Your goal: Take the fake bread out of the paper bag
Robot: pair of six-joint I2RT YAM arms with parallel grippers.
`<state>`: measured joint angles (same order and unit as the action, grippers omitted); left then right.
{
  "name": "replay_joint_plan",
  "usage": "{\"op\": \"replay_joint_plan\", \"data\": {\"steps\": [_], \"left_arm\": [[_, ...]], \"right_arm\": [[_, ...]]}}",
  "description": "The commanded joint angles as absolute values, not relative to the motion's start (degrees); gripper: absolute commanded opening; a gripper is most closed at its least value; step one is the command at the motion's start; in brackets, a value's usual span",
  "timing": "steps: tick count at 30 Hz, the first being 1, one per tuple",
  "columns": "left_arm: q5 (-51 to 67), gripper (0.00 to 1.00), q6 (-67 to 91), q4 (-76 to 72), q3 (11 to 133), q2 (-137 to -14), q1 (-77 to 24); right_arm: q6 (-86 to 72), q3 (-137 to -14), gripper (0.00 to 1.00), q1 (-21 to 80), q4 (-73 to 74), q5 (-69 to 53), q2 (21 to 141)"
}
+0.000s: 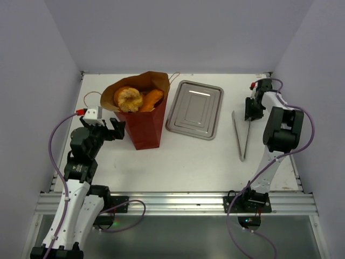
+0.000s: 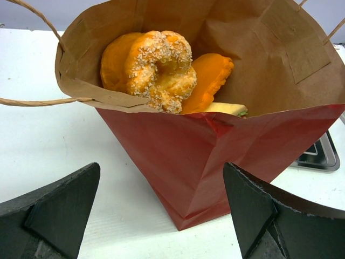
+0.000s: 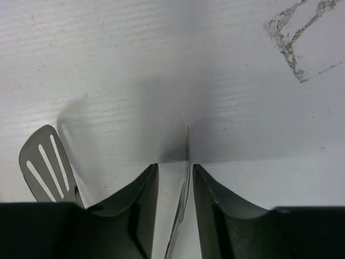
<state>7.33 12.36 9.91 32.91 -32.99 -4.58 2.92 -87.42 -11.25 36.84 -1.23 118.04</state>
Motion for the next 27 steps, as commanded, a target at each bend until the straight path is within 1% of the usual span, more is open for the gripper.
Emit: {"op": "replay_joint_plan", "data": {"steps": [1, 4, 5, 7, 8, 10, 11, 12, 15, 17, 20, 23, 27], "left_arm": [[8.00, 1.00, 10.90, 7.12, 34.63, -33.05, -4.92], [8.61, 0.99, 10.81, 7.12, 34.63, -33.22, -4.92], [8.70, 1.00, 10.81, 7.03, 34.63, -33.14, -4.92], [9.05, 1.00, 10.90, 7.03, 34.63, -33.22, -4.83], [9.05, 0.99, 10.81, 7.03, 34.63, -33.05, -4.92], [9.23, 1.00, 10.81, 7.03, 34.63, -32.96, -4.92], [9.32, 1.00, 10.81, 7.03, 34.63, -32.87, -5.01], [9.23, 0.99, 10.81, 7.03, 34.63, -32.78, -5.01], [9.23, 0.99, 10.81, 7.03, 34.63, -32.52, -5.01], [9.32, 0.99, 10.81, 7.03, 34.72, -32.52, -5.01], [9.40, 1.00, 10.90, 7.03, 34.63, -32.52, -5.10], [9.40, 1.00, 10.90, 7.03, 34.63, -32.43, -5.27], [9.40, 1.00, 10.81, 7.03, 34.63, -32.08, -5.27]], "right_arm": [[6.85, -89.04, 0.44, -11.43, 39.56, -1.59, 115.85], [10.10, -84.91, 0.56, -11.69, 37.36, -1.40, 109.44], [10.89, -83.68, 0.63, -11.78, 37.01, -1.41, 107.51], [13.61, -79.91, 0.70, -11.86, 35.86, -1.93, 101.53], [14.67, -78.67, 0.76, -11.95, 35.95, -3.33, 99.51], [17.57, -74.55, 0.83, -12.04, 36.12, -6.05, 93.97], [19.75, -71.57, 0.90, -12.04, 37.08, -9.63, 92.30], [20.04, -70.24, 0.93, -12.04, 37.52, -10.71, 89.67], [19.25, -64.96, 0.99, -12.04, 38.93, -12.13, 87.72], [17.23, -62.33, 0.99, -12.04, 38.15, -11.17, 86.75], [14.68, -55.92, 0.99, -11.78, 32.89, -8.88, 84.82], [12.75, -53.62, 0.99, -10.20, 30.24, -6.07, 84.20], [10.99, -53.00, 0.99, -8.18, 29.27, -5.27, 86.83]]}}
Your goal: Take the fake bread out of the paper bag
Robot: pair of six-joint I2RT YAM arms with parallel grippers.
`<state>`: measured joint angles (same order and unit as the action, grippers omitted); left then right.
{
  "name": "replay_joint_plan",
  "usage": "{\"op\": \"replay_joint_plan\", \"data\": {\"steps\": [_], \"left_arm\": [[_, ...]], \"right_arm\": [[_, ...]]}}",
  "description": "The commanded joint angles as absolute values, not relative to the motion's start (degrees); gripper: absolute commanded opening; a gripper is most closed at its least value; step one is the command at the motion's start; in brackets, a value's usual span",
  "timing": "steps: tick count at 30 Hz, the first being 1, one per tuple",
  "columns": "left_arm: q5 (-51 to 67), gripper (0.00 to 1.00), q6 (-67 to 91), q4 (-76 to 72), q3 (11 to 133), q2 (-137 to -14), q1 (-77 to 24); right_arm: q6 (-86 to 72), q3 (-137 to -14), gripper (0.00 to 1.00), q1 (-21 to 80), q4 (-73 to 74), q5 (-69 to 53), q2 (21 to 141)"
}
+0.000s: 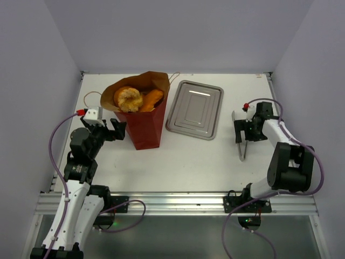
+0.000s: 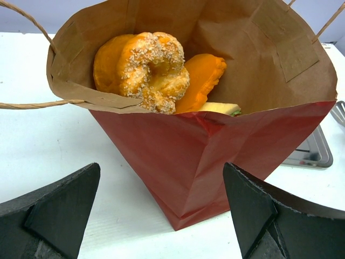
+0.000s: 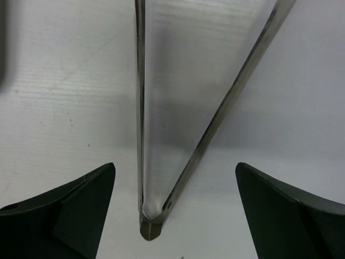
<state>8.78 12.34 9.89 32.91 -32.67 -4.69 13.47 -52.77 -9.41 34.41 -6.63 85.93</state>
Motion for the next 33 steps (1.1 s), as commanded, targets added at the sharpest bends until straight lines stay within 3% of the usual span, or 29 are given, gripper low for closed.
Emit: {"op": "replay_joint_plan", "data": {"steps": [1, 8, 14, 17, 24, 26, 30, 33], "left_arm": [[9.32, 1.00, 10.90, 7.03, 34.63, -32.08, -5.27], [9.40, 0.99, 10.81, 6.94, 34.63, -31.90, -5.45], [9.32, 1.00, 10.63, 6.86, 34.54, -31.64, -5.54], [9.32, 1.00, 10.64, 6.86, 34.63, -31.73, -5.54], [9.75, 0.99, 10.55, 6.86, 34.54, -31.82, -5.62], [10.45, 1.00, 10.55, 6.77, 34.72, -31.82, -5.62], [12.04, 0.99, 10.81, 6.59, 34.80, -31.55, -5.80], [13.53, 1.00, 11.86, 6.59, 35.07, -31.64, -5.98]], "right_arm": [[10.64, -53.09, 0.99, -7.83, 29.01, -4.75, 87.53], [6.86, -56.51, 0.96, -7.82, 27.33, -3.16, 94.30], [6.06, -58.53, 0.89, -7.73, 26.72, -3.43, 98.70], [6.15, -58.80, 0.80, -7.73, 26.89, -3.60, 100.02], [6.77, -58.89, 0.45, -7.65, 28.30, -5.36, 99.94], [7.56, -58.71, 0.30, -7.82, 28.30, -5.45, 98.01], [10.01, -58.54, 0.09, -7.91, 28.39, -5.36, 92.92], [13.96, -58.45, 0.00, -7.91, 28.91, -7.73, 86.87]]}}
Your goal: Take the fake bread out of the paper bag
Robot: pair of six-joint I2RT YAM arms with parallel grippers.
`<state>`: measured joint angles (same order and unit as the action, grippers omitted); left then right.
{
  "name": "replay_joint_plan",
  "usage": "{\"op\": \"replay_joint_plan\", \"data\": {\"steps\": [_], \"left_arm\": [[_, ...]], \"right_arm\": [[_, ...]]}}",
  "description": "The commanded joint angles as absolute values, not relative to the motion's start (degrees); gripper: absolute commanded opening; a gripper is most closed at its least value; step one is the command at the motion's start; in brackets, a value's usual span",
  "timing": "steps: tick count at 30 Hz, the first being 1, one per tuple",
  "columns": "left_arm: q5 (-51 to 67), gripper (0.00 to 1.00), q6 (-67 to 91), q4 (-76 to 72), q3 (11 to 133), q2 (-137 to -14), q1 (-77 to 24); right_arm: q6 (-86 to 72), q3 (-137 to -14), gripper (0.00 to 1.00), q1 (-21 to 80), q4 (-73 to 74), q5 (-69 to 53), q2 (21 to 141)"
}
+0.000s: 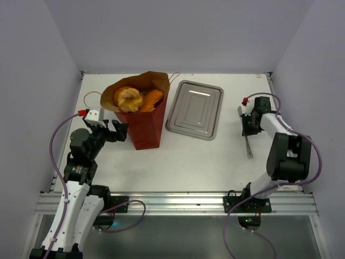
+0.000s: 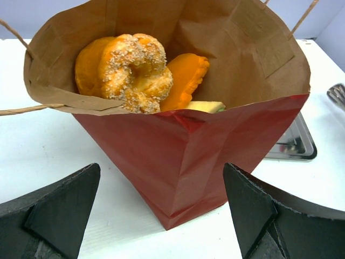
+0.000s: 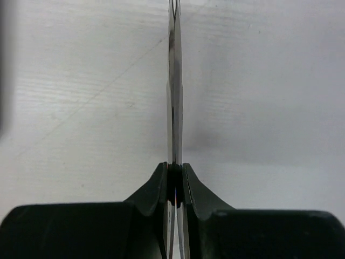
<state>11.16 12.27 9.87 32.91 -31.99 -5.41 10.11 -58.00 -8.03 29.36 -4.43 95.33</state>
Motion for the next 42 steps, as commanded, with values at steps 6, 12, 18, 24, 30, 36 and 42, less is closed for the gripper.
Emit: {"op": "replay_joint_plan", "data": {"steps": [6, 12, 18, 24, 30, 36, 42], "left_arm": [[15.38, 1.00, 18.36, 9.66, 38.75, -30.32, -5.98], [12.48, 1.00, 23.81, 13.96, 46.91, -32.52, -5.98], [9.23, 1.00, 25.84, 18.18, 53.43, -36.03, -5.89], [7.12, 0.99, 25.93, 21.09, 58.44, -38.58, -5.89], [5.36, 1.00, 25.75, 22.85, 59.59, -38.94, -5.89], [5.79, 1.00, 25.84, 23.64, 59.94, -38.15, -5.89], [8.78, 1.00, 26.02, 23.47, 60.29, -38.41, -5.98]], "right_arm": [[20.21, -59.94, 0.00, -8.00, 32.69, -18.70, 76.04], [18.20, -63.28, 0.16, -8.00, 35.68, -26.36, 73.22], [16.44, -62.93, 0.25, -7.91, 34.89, -31.11, 70.49], [15.47, -61.35, 0.29, -8.00, 33.31, -32.43, 68.64], [16.17, -61.00, 0.32, -8.00, 33.75, -32.08, 68.20], [21.17, -64.50, 0.33, -8.00, 39.18, -30.33, 70.22], [24.60, -67.06, 0.35, -7.91, 43.24, -29.09, 71.19]]}}
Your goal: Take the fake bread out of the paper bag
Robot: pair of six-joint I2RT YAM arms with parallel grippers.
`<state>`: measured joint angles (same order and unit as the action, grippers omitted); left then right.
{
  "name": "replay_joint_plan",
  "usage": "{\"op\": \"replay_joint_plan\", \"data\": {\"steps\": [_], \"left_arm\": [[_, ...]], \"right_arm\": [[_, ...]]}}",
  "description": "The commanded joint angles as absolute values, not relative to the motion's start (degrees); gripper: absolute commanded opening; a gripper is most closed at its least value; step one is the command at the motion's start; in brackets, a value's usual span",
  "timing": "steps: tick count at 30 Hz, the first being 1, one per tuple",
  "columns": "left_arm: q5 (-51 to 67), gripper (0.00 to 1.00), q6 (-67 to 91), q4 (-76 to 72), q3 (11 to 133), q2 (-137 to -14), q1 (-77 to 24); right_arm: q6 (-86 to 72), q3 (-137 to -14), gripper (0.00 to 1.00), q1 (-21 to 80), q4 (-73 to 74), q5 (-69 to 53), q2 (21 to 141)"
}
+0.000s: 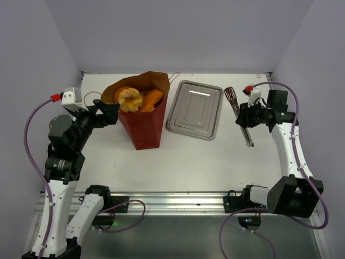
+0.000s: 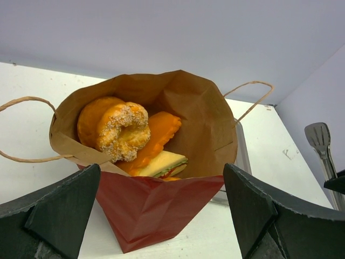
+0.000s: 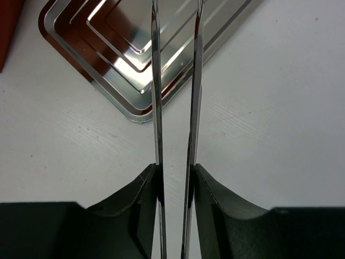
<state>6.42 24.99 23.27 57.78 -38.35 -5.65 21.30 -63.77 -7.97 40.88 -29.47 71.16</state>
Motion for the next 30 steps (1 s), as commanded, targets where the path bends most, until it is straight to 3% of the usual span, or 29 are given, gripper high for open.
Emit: {"op": "replay_joint_plan", "data": {"steps": [1, 30], "left_arm": [[9.31, 0.99, 26.10, 23.38, 60.38, -38.41, -5.89], [33.75, 0.99, 26.46, 18.46, 57.57, -42.63, -7.73]], "right_arm": [[24.78, -67.23, 0.35, -7.91, 43.50, -29.09, 71.37], [31.29, -75.50, 0.43, -7.38, 55.46, -28.48, 75.41]]}}
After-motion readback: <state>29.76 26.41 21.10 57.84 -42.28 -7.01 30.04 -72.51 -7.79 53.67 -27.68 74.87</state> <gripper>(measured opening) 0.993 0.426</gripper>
